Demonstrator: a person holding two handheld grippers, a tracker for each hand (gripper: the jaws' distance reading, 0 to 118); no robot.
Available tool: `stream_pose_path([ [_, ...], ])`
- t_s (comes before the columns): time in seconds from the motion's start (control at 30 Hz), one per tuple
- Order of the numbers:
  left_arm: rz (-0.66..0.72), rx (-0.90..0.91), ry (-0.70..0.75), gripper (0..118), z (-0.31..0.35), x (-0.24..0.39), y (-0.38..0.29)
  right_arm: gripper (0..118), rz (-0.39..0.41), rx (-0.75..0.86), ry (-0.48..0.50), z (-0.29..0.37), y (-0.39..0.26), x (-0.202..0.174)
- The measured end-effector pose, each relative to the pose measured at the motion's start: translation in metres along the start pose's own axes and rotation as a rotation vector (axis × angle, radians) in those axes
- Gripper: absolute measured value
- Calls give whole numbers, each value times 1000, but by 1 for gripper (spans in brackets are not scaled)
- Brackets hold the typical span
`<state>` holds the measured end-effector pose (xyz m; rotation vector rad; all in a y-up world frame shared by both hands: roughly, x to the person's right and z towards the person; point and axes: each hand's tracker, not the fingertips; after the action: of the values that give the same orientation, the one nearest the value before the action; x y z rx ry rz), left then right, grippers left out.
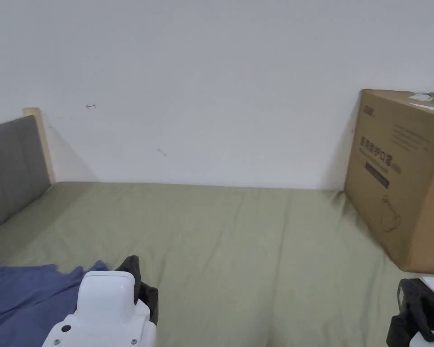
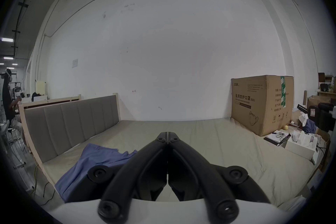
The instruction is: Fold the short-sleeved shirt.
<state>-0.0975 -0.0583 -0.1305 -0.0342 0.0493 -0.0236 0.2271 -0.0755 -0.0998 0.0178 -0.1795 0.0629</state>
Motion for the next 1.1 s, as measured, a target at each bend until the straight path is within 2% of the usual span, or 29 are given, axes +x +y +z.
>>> stream_pose_path([
  [0.07, 15, -19, 67, 0, 8, -20, 3, 0, -4, 9, 49, -4, 3, -19],
  [0.37, -15, -37, 471, 0, 74, -151, -3, 0, -67, 26, 493, -7, 17, -165],
  [0.47, -12, -54, 506, 0, 84, -167, -13, 0, -63, 27, 577, -5, 20, -195],
  [0.63, 1, -85, 513, 0, 68, -174, -27, 0, -41, 17, 603, -11, 18, -199],
  [0.8, 156, -147, 439, 0, -11, -215, -12, 0, -39, -55, 559, -30, 12, -179],
  [0.9, 272, -366, 317, 0, -108, -273, -13, 0, -42, -145, 510, -50, 4, -168],
  [0.97, 356, -660, 148, 0, -182, -311, -35, 0, -54, -219, 478, -66, -6, -162],
  [1.0, 421, -778, 73, 5, -211, -326, -51, 0, -61, -251, 461, -73, -10, -160],
  [1.03, 495, -892, 33, 22, -238, -338, -72, 0, -76, -279, 449, -81, -15, -159],
  [1.07, 551, -958, 64, 52, -258, -346, -94, 0, -92, -305, 440, -88, -21, -156],
  [1.1, 559, -991, 103, 78, -272, -350, -111, 0, -96, -320, 427, -93, -26, -155],
])
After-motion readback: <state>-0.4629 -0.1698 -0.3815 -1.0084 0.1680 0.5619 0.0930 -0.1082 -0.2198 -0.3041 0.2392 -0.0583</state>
